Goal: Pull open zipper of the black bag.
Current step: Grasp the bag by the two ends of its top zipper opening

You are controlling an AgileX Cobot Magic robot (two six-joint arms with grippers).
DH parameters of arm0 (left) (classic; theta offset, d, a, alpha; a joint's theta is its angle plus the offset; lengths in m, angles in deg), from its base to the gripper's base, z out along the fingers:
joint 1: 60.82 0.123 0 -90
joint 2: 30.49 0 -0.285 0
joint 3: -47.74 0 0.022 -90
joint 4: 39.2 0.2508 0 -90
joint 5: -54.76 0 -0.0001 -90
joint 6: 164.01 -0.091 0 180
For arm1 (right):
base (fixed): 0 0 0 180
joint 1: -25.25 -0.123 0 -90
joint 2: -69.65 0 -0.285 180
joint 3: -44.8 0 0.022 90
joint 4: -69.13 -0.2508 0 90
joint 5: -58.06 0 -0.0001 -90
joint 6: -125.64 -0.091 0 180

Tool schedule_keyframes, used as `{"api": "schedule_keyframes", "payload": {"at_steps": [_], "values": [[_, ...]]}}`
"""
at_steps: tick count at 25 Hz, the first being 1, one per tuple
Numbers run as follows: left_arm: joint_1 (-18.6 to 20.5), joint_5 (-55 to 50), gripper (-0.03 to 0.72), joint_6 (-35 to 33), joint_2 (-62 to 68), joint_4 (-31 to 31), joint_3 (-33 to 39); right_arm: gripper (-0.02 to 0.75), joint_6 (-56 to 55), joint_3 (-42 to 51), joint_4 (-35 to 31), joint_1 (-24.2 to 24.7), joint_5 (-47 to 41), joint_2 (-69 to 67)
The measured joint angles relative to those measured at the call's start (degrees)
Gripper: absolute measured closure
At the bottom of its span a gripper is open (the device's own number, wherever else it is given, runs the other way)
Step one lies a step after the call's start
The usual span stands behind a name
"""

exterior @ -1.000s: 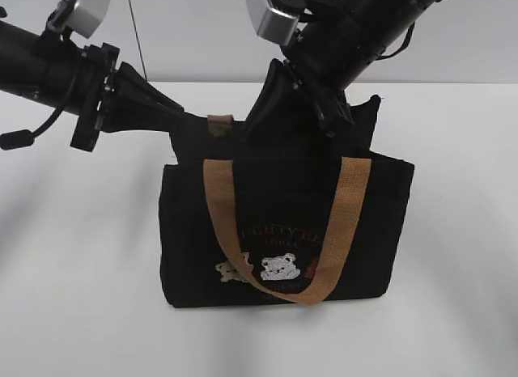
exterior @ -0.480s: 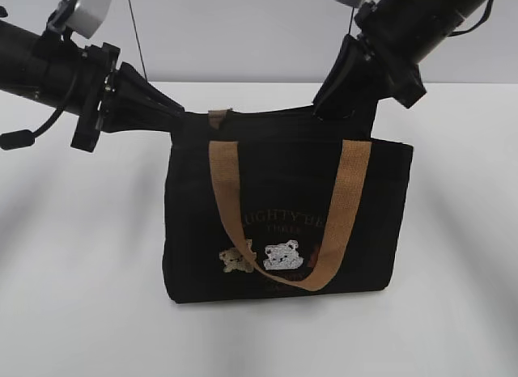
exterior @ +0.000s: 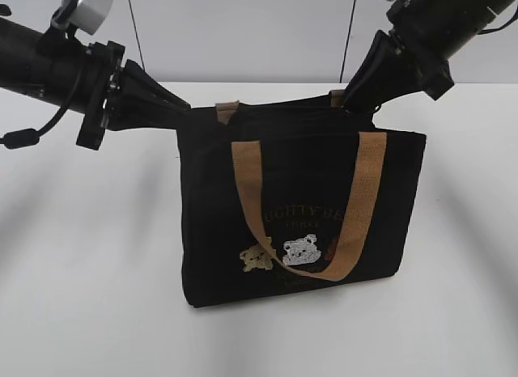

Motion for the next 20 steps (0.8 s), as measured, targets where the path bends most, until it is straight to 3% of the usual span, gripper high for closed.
{"api": "schedule_keyframes", "payload": {"at_steps": [7,17,20], "values": [[0.4,0.7,0.636,0.0,0.0,1.5,0.0,0.695,-3.4,0.0,10.7,1.4,0.0,0.6],[0.4,0.8,0.631,0.3,-0.1,1.6,0.0,0.695,-3.6,0.0,9.7,1.4,0.0,0.7],[0.4,2.1,0.525,3.0,-0.8,2.2,0.0,0.624,-3.6,0.0,7.6,1.5,0.0,1.6]]}}
